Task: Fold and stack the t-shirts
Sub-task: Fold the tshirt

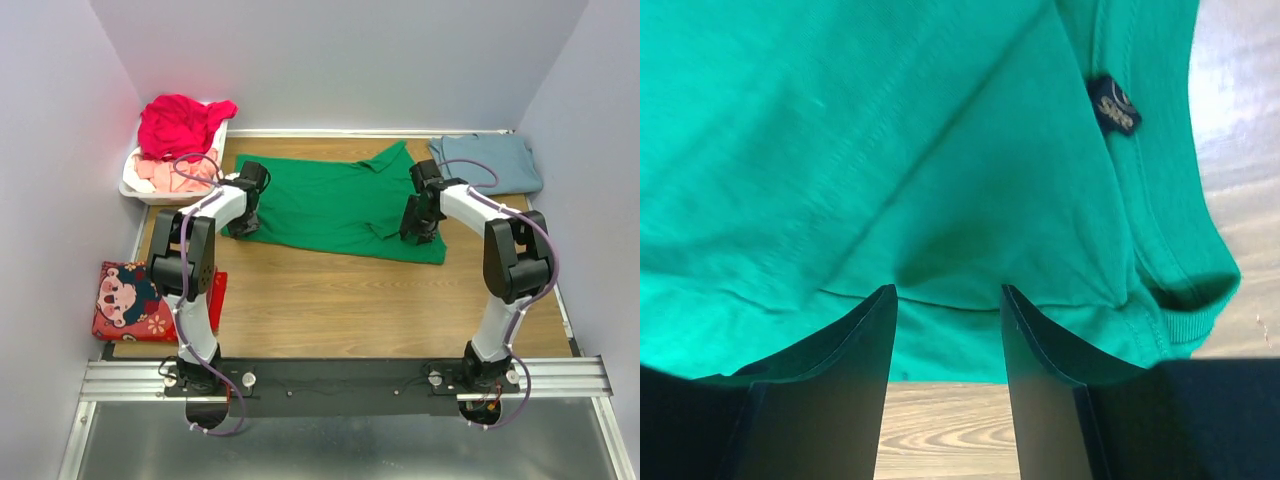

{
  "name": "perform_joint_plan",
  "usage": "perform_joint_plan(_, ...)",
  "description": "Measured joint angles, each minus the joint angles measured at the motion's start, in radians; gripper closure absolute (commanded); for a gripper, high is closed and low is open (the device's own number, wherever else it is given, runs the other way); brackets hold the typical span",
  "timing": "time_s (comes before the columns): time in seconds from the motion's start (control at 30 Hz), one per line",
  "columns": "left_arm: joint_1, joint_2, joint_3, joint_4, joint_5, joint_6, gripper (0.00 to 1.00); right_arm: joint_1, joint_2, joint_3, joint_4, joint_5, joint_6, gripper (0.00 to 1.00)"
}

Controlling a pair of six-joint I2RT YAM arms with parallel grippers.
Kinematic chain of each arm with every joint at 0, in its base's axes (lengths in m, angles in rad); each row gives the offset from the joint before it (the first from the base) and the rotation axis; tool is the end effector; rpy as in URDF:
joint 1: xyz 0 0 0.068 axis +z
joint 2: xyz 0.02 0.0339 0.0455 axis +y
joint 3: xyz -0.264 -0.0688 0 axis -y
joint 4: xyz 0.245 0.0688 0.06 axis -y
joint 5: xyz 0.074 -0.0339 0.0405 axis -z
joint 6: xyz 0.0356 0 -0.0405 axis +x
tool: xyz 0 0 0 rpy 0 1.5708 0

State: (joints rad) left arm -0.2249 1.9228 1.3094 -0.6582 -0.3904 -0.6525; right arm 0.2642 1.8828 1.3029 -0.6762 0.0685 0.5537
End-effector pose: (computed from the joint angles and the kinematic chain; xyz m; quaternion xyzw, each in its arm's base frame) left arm 0.3709 -0.0710 0.1672 -0.2341 0.9418 0.1115 0.2138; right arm 0.3605 0.0950 0.1766 0.1477 0.9760 0.0312 0.1571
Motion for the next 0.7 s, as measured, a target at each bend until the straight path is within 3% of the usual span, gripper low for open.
perform_joint_plan(0.7, -0.005, -0.126, -0.170, -0.051, -0.015, -0.064, 0.60, -0.003, -0.049, -0.107, -0.081, 0.046, 0.079, 0.49)
